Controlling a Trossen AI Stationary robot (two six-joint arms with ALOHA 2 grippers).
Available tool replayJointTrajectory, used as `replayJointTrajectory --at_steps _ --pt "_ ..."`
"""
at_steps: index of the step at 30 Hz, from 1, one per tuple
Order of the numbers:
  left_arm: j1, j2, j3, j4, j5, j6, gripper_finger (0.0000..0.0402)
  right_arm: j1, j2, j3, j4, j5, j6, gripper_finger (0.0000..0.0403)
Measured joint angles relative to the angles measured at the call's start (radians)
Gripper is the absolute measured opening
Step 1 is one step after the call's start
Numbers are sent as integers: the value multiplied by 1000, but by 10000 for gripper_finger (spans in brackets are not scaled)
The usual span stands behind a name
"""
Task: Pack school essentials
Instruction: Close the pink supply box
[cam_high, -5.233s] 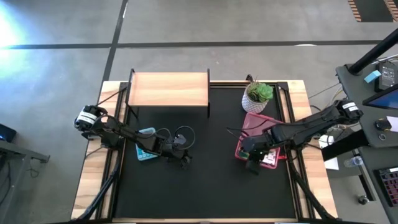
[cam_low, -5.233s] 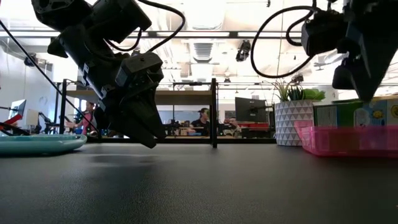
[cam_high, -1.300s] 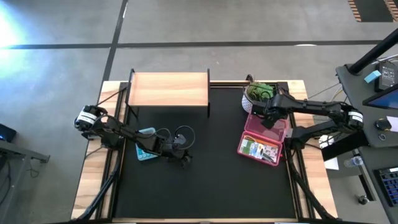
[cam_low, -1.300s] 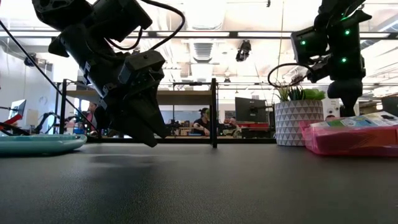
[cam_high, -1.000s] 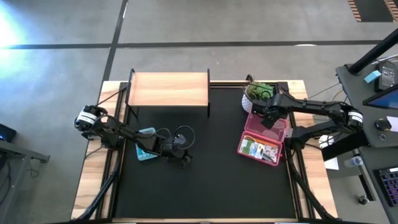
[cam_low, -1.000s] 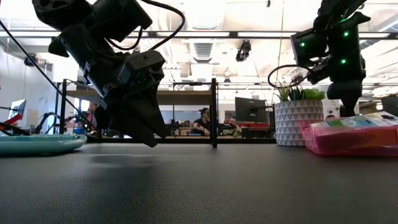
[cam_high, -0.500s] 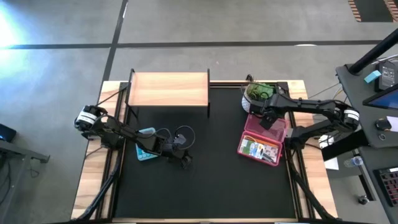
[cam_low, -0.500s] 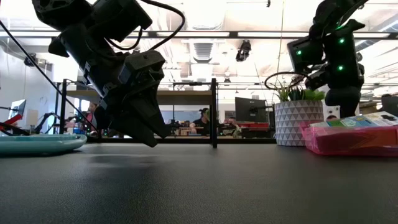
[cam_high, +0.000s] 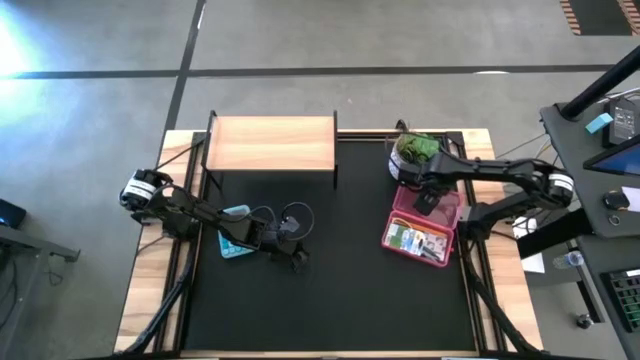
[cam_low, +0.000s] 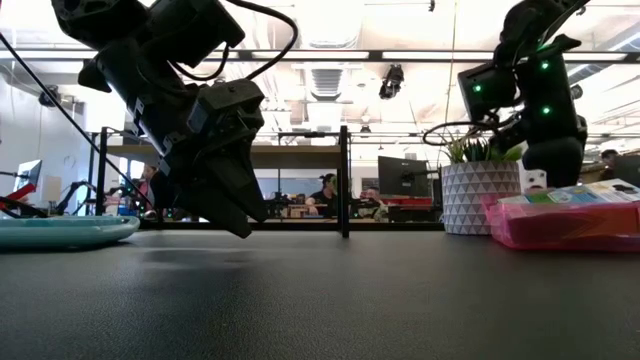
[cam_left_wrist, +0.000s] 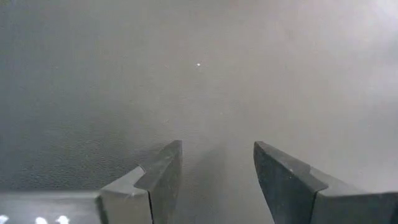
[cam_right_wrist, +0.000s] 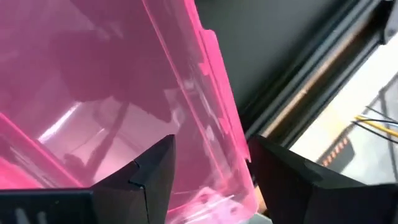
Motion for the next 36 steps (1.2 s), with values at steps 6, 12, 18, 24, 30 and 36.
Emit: replayJointTrajectory --at_steps 6,12,18,24,30,36 --pt "0 0 0 0 0 1 183 11 -12 0 4 -4 -34 194" --pt "0 0 0 0 0 1 183 13 -11 0 22 -76 -48 194" --pt "0 0 0 0 1 1 183 13 -11 0 28 -110 -41 177" --pt "0 0 0 0 1 1 183 13 -14 1 26 -189 -51 110" --pt "0 0 6 -1 2 1 183 13 -19 11 21 -282 -51 57" --pt "0 -2 49 -1 13 34 183 13 -19 81 12 -311 -49 39"
